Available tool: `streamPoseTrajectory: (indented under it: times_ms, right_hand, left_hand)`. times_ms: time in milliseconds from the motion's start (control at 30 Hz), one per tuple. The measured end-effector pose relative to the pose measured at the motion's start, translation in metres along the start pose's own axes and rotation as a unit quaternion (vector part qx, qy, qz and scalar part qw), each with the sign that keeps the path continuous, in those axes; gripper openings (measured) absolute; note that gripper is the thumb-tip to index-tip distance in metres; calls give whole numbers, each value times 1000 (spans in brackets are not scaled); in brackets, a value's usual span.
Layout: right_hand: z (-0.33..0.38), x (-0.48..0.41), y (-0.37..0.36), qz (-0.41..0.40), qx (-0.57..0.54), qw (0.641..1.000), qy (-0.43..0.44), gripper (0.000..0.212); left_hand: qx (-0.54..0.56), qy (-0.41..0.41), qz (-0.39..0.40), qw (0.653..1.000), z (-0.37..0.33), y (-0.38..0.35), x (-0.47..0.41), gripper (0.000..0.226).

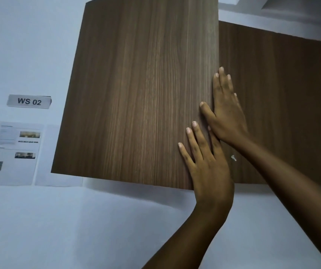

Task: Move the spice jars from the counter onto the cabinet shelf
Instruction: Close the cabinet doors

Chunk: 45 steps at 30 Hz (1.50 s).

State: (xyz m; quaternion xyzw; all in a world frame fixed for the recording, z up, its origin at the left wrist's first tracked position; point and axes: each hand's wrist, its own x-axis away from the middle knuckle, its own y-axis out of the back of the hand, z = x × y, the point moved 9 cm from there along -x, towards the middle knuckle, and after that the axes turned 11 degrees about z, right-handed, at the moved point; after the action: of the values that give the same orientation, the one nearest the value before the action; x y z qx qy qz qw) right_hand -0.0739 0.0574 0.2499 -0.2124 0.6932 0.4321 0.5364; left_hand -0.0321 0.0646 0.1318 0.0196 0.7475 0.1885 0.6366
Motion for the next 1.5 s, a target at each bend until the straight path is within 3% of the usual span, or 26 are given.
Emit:
streamPoseTrajectory:
  times_ms: [167,600,900,1300,1500]
  right_hand:
    - [-26,-4,-29,14,-16,1000,0,65]
    - [-79,-12,-97,35,22,999,-11,71]
    - [-105,-6,-144,33,19,999,-22,76]
    - [-128,24,-188,24,78,996,-31,66]
    - [-127,34,-193,36,75,996,-42,64]
  left_hand:
    - [-21,6,-4,1000,-2,-34,-6,93]
    - [22,-25,-35,999,7,-102,-16,61]
    - [0,-60,-6,998,19,-147,-11,59]
    - [-75,-88,70,991,39,-182,-2,59]
    - [-97,-106,102,984,42,-187,-2,69]
